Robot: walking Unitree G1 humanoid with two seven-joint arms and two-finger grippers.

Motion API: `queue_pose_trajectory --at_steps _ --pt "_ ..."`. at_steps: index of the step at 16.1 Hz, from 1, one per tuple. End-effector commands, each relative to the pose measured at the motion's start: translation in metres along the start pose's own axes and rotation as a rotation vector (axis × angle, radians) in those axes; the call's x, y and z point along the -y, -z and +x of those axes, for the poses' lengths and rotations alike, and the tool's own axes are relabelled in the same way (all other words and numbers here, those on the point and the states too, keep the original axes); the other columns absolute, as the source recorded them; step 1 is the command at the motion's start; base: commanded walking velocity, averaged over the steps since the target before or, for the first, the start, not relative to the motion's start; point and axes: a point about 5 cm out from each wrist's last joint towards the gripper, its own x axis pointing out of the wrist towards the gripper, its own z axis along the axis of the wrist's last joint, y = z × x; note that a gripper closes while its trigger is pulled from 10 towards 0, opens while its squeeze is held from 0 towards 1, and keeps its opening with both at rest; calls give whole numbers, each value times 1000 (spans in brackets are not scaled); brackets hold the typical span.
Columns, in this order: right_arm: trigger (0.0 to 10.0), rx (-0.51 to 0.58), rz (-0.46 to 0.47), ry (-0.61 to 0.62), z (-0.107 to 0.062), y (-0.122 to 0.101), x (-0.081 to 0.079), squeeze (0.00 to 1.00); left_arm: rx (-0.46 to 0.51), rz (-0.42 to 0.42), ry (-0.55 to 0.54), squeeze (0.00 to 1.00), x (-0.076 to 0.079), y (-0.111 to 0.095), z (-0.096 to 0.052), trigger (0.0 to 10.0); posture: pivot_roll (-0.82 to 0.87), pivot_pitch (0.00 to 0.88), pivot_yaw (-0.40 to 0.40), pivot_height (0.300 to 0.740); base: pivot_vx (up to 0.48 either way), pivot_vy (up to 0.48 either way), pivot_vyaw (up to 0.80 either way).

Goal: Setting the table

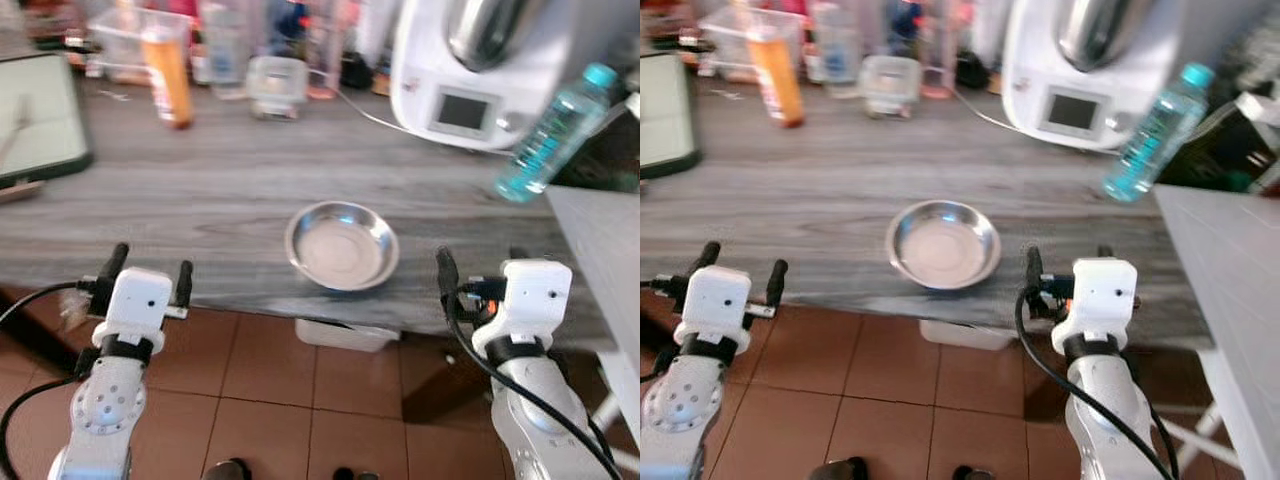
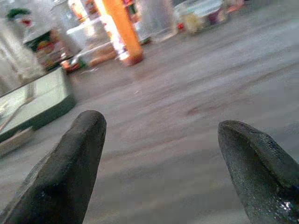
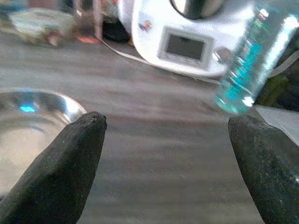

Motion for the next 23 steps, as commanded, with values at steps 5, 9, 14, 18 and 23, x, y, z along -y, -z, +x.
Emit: queue_pose_trajectory --at_steps 5,9,14,18,23 --pt "10000 4 1 14 -1 3 2 0 -10 23 29 0 6 0 8 10000 180 140 -82 740 0 0 -140" --pt "10000 -3 30 39 -2 4 2 0 -11 27 46 0 10 1 13 10000 165 139 -73 740 -218 0 0" --pt "10000 -2 52 58 -2 4 4 0 -9 25 58 0 13 0 16 10000 163 139 -66 740 -330 0 0" --pt "10000 -11 77 70 -1 6 5 0 -10 30 73 0 13 1 17 10000 165 142 -65 740 -352 0 0" --pt "10000 -8 83 90 -1 6 7 0 -5 33 91 0 15 1 21 10000 160 137 -55 740 -365 0 0"
